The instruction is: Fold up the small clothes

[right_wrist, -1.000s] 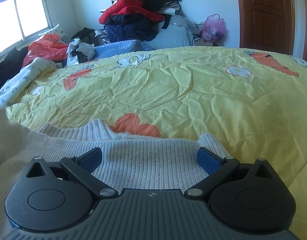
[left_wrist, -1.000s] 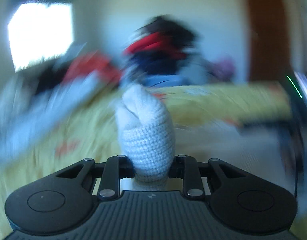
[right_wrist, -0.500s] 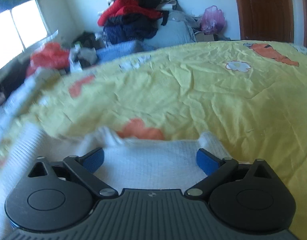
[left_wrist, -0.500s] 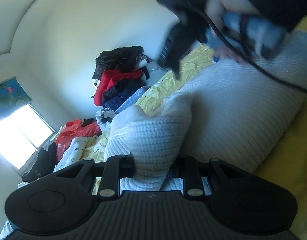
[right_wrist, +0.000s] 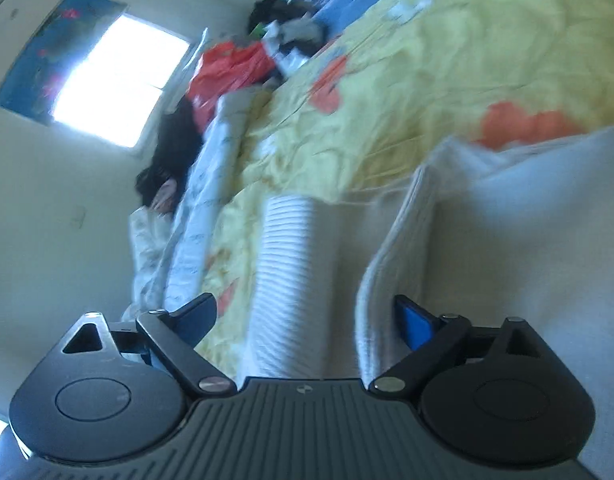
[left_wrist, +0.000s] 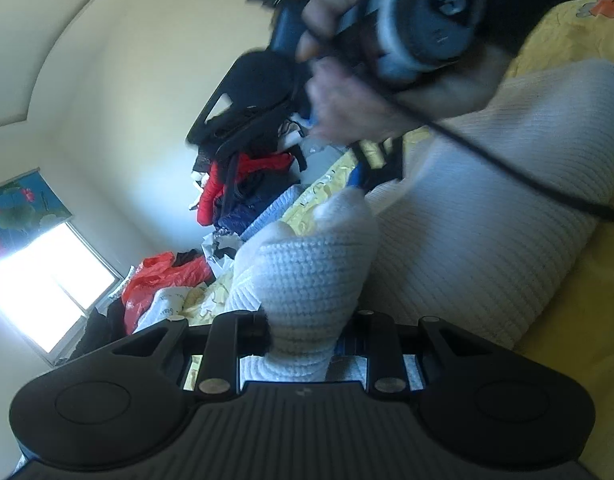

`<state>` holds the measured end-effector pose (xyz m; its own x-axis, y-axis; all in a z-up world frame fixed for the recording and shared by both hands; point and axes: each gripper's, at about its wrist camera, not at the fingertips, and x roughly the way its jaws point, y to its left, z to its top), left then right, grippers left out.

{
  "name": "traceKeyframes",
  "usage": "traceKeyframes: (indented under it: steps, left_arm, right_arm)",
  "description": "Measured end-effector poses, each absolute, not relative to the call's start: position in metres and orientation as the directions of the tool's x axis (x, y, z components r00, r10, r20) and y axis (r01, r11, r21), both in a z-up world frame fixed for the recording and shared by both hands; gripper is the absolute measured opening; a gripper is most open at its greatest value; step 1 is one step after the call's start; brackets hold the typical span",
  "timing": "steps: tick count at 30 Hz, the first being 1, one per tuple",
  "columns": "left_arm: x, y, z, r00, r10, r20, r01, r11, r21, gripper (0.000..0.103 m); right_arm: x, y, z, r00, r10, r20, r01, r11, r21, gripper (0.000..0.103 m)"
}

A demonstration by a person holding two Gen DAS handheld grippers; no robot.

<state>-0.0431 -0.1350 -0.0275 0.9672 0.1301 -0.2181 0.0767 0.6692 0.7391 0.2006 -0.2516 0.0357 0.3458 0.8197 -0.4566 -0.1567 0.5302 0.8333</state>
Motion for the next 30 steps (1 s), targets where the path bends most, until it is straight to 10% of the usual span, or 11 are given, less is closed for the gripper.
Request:
traceKeyframes:
  steps: [3,22,25,28,30]
  left_arm:
    - [-0.047,-0.138,-0.028,0.972,0.139,-0.189,0.055,0.647,0.76,0.029]
    - [-0.068,-0.141,-0.042,0.992,0.084,-0.098,0.034,0.565,0.825,0.028]
    - [-0.072,-0.145,-0.047,0.993,0.082,-0.089,0.031,0.545,0.838,0.028]
    - [-0.071,-0.146,-0.051,0.993,0.083,-0.087,0.031,0.521,0.853,0.028]
    - [-0.074,-0.147,-0.051,0.994,0.077,-0.083,0.032,0.516,0.856,0.028]
  right_arm:
    - [0.215,-0.229,0.034,0.296,0.81,-0.506,-0.158,0.564,0.811,0.076]
    - [0.226,-0.242,0.022,0.281,0.781,-0.558,-0.126,0.607,0.785,0.076]
    - [0.232,-0.221,0.022,0.256,0.777,-0.575,-0.153,0.619,0.77,0.068]
    - [0.23,-0.204,0.028,0.262,0.772,-0.579,-0.247,0.634,0.733,0.023]
    - [0.225,-0.202,0.037,0.287,0.765,-0.576,-0.31,0.643,0.7,0.023]
